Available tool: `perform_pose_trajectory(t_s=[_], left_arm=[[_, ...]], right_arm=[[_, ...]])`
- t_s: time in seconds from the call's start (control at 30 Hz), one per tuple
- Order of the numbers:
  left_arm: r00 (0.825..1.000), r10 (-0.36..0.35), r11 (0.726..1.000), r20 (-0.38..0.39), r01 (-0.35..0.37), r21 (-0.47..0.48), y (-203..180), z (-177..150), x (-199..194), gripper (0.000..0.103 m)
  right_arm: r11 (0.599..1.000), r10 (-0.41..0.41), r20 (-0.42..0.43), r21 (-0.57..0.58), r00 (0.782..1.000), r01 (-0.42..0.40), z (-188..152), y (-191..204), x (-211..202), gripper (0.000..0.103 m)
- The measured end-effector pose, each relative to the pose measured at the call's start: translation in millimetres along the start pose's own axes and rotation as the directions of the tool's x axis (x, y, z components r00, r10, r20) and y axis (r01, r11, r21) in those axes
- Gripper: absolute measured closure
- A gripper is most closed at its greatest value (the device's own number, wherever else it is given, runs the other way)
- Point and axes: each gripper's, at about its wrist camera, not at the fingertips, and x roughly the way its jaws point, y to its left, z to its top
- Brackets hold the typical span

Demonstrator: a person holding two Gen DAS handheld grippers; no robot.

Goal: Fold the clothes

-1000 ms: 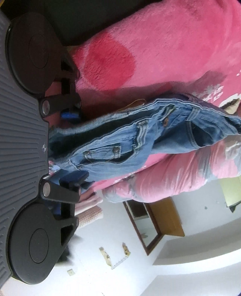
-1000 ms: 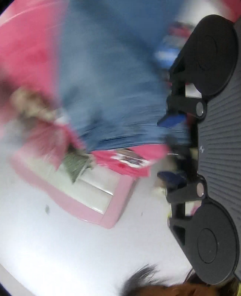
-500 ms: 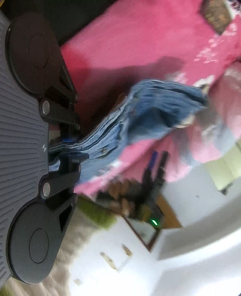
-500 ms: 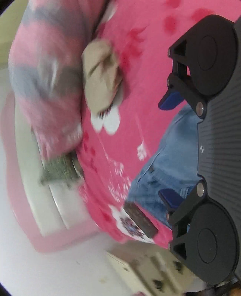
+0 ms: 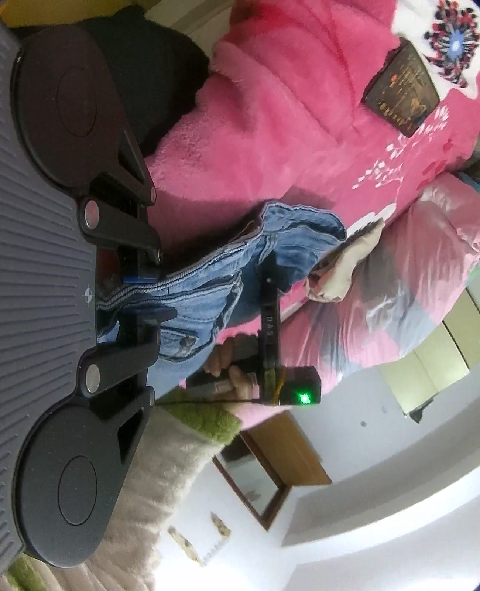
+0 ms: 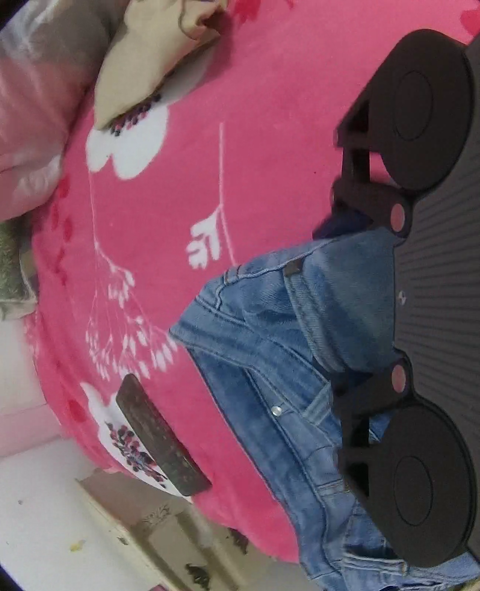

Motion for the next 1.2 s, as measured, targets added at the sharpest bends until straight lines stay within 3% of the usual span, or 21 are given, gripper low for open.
perform_pose_trajectory(t_s=[0.03, 0.07, 0.17, 0.27, 0.33, 0.37, 0.43, 0.53, 0.67, 0.77, 0.83, 0.87, 0.97, 1.0, 1.13, 1.2], left_arm=[[1.0, 0.009, 1.0, 0.004, -0.009, 0.011, -2.6, 0.6, 0.1, 0.094], [1.0, 0.015, 1.0, 0.012, -0.015, 0.021, -6.6, 1.3, -0.1, 0.094], [0.999, 0.004, 0.999, 0.042, -0.006, 0.045, -22.3, 4.8, 0.8, 0.094], [0.995, -0.057, 0.994, 0.079, 0.049, 0.099, -47.6, 15.7, 3.3, 0.095], [0.986, -0.136, 0.98, 0.097, 0.12, 0.161, -73.5, 26.7, 8.0, 0.096], [0.979, -0.177, 0.969, 0.104, 0.155, 0.193, -86.7, 32.3, 10.4, 0.096], [0.958, -0.269, 0.939, 0.101, 0.237, 0.25, -116.0, 41.4, 17.0, 0.096], [0.904, -0.421, 0.858, 0.08, 0.368, 0.358, -172.9, 58.4, 32.6, 0.096], [0.786, -0.618, 0.705, 0.032, 0.535, 0.466, -255.9, 73.9, 51.7, 0.097], [0.691, -0.723, 0.591, -0.011, 0.626, 0.509, -309.2, 79.3, 64.9, 0.097], [0.649, -0.76, 0.547, -0.023, 0.66, 0.515, -325.9, 81.6, 71.5, 0.097], [0.631, -0.775, 0.532, -0.027, 0.675, 0.512, -331.5, 82.8, 74.9, 0.097], [0.627, -0.779, 0.549, -0.008, 0.689, 0.474, -320.8, 85.4, 84.1, 0.097], [0.643, -0.766, 0.571, 0.005, 0.677, 0.464, -310.8, 85.3, 86.4, 0.097], [0.793, -0.606, 0.76, 0.061, 0.554, 0.339, -234.0, 81.0, 99.3, 0.097], [0.878, -0.47, 0.862, 0.087, 0.435, 0.26, -185.0, 74.4, 103.6, 0.097]], right_arm=[[1.0, -0.028, 0.018, 0.006, 0.999, 0.028, -3.0, 3.0, -7.0, 0.072], [0.998, -0.052, 0.046, 0.02, 0.998, 0.051, -7.0, 6.7, -17.4, 0.078], [0.988, -0.156, 0.166, 0.033, 0.974, 0.152, -24.3, 26.1, -60.8, 0.084], [0.947, -0.318, 0.28, 0.136, 0.906, 0.29, -42.7, 41.9, -121.7, 0.084], [0.904, -0.424, 0.358, 0.214, 0.832, 0.369, -58.8, 52.4, -170.4, 0.084], [0.878, -0.478, 0.397, 0.254, 0.784, 0.407, -68.4, 58.0, -196.9, 0.084], [0.808, -0.589, 0.463, 0.329, 0.662, 0.489, -90.4, 71.6, -249.6, 0.084], [0.663, -0.741, 0.516, 0.458, 0.43, 0.592, -123.3, 94.0, -328.6, 0.084], [0.435, -0.855, 0.505, 0.581, 0.114, 0.688, -152.5, 125.4, -424.0, 0.085], [0.275, -0.867, 0.491, 0.612, -0.084, 0.742, -156.5, 151.4, -484.2, 0.085], [0.179, -0.849, 0.492, 0.613, -0.194, 0.77, -152.5, 165.9, -514.0, 0.085], [0.154, -0.84, 0.497, 0.602, -0.216, 0.784, -148.3, 167.2, -517.3, 0.085], [0.234, -0.857, 0.509, 0.515, -0.074, 0.825, -133.0, 130.8, -459.7, 0.084], [0.262, -0.86, 0.51, 0.485, -0.027, 0.834, -127.8, 118.7, -440.6, 0.084], [0.374, -0.854, 0.495, 0.364, 0.164, 0.853, -107.4, 70.3, -363.8, 0.085], [0.431, -0.841, 0.477, 0.303, 0.257, 0.85, -97.1, 46.1, -325.5, 0.085]])
